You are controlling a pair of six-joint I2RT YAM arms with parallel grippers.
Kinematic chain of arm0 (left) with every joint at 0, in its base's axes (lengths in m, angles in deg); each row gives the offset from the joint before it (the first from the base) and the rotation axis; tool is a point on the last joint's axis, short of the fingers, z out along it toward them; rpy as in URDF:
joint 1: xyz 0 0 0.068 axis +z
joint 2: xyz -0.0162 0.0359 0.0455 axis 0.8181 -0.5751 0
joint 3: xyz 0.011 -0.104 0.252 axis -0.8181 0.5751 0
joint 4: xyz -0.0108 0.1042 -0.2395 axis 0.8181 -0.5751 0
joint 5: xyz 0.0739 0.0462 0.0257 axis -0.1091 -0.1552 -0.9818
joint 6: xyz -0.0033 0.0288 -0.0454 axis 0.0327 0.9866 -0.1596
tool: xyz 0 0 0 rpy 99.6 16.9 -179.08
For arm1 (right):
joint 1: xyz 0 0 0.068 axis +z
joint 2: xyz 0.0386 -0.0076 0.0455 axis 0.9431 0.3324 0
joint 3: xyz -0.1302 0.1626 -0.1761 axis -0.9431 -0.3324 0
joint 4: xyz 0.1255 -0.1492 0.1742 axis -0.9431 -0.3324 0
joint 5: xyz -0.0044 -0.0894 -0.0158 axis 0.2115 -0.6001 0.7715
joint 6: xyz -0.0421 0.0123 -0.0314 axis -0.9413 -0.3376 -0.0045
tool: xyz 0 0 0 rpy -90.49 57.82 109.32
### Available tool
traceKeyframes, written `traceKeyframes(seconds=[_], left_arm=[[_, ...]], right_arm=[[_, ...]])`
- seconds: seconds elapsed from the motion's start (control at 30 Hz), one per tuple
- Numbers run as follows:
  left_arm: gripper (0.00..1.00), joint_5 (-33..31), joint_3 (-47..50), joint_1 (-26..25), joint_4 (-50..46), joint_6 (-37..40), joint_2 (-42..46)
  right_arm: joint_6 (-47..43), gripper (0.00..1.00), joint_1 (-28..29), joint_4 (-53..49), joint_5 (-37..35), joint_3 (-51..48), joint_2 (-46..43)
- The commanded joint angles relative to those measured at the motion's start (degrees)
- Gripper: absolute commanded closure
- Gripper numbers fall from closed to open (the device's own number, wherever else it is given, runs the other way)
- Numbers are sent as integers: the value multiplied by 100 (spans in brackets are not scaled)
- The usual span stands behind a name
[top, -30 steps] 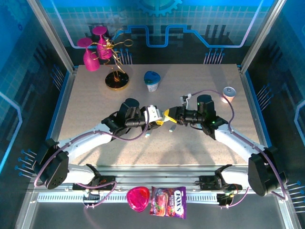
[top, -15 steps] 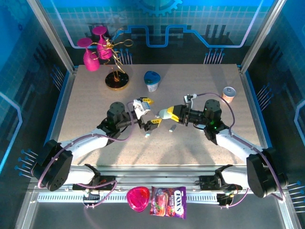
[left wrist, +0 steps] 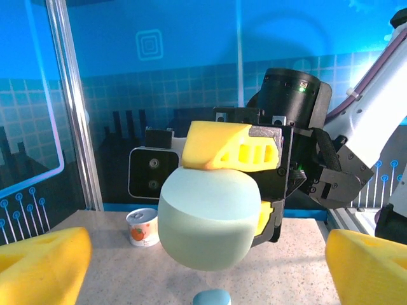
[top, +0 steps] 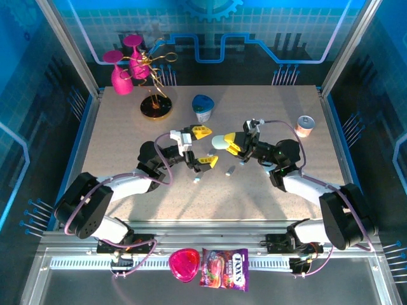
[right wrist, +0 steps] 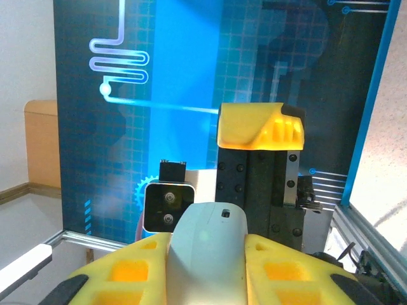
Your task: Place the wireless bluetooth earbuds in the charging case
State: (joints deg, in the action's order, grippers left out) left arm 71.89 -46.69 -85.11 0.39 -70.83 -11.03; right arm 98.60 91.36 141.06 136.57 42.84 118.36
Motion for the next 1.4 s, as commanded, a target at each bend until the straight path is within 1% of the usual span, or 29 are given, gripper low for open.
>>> traceKeyframes(seconds=[0.0,0.1,0.23,0.37,0.5,0.8,1.3,1.37], left_arm=[[9,241,-50,-45,529,-144,-83],[16,293,-65,-44,529,-135,-83],[25,351,-78,-49,512,-119,-72],[30,298,-78,-63,516,-65,-35],[34,293,-78,-57,423,89,-8],[46,329,-122,-59,445,105,6],[56,391,-96,-59,356,111,53],[59,394,-89,-58,344,111,56]], right_arm=[[-8,84,89,70,-77,290,-190],[-158,84,130,-192,-111,362,-268],[-147,83,200,-203,-114,444,-264],[-282,83,316,-469,-129,512,-286],[-287,83,366,-534,-155,547,-276],[-371,83,448,-686,-233,514,-262],[-348,83,505,-634,-269,497,-137],[-344,83,504,-607,-269,488,-127]])
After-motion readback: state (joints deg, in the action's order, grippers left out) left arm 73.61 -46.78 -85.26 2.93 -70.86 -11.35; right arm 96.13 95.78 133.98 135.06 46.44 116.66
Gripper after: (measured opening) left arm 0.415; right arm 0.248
